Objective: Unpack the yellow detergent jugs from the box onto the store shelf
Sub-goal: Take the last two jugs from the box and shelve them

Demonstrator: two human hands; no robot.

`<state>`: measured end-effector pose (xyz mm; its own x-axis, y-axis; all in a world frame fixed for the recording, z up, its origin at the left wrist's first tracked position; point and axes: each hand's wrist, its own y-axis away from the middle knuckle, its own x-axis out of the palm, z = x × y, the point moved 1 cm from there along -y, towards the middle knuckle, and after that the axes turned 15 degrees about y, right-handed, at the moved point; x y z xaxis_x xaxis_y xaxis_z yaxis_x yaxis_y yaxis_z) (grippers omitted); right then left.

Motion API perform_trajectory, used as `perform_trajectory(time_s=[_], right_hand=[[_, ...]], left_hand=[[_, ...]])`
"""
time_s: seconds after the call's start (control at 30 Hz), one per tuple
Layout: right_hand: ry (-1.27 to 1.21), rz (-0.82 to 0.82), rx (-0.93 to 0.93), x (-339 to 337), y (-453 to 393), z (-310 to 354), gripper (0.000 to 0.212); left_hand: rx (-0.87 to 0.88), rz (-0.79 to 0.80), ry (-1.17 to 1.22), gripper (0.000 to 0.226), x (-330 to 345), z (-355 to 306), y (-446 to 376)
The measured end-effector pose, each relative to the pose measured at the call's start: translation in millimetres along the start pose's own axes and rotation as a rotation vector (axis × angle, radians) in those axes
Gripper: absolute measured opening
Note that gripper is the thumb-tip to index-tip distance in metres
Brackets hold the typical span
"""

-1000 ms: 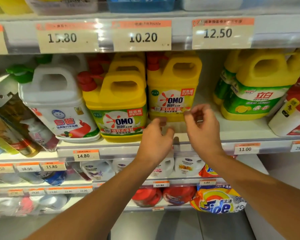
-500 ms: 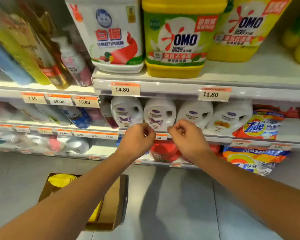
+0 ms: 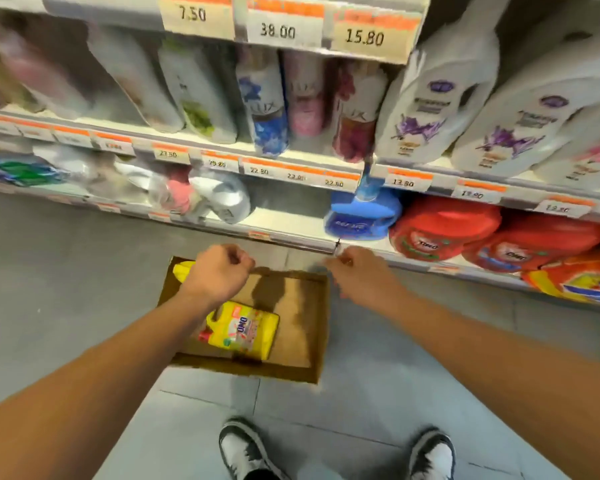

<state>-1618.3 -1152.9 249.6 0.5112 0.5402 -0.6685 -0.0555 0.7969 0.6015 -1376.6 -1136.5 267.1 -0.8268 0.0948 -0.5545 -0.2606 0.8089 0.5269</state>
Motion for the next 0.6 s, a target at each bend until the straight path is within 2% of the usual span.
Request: perform_trajectory(time_s=[0.13, 0.27, 0.4, 0.6], right_hand=[[0.007, 0.130, 0.003, 76, -26, 19, 0.050], [0.038, 0.248, 0.018, 128, -40, 35, 0.038], [0.193, 0.392, -0.014, 167, -60, 46, 0.036], [0.374, 0.497, -0.106, 198, -90, 73, 0.043]], left_hand=[[-0.056, -0.003, -0.068, 0.024, -30, 73, -25], [-0.122, 0.003, -0.076, 0.025, -49, 127, -45], [-0.132, 0.052, -0.158, 0.019, -63, 161, -58], [-0.074, 0.134, -0.364, 0.056, -68, 189, -91]])
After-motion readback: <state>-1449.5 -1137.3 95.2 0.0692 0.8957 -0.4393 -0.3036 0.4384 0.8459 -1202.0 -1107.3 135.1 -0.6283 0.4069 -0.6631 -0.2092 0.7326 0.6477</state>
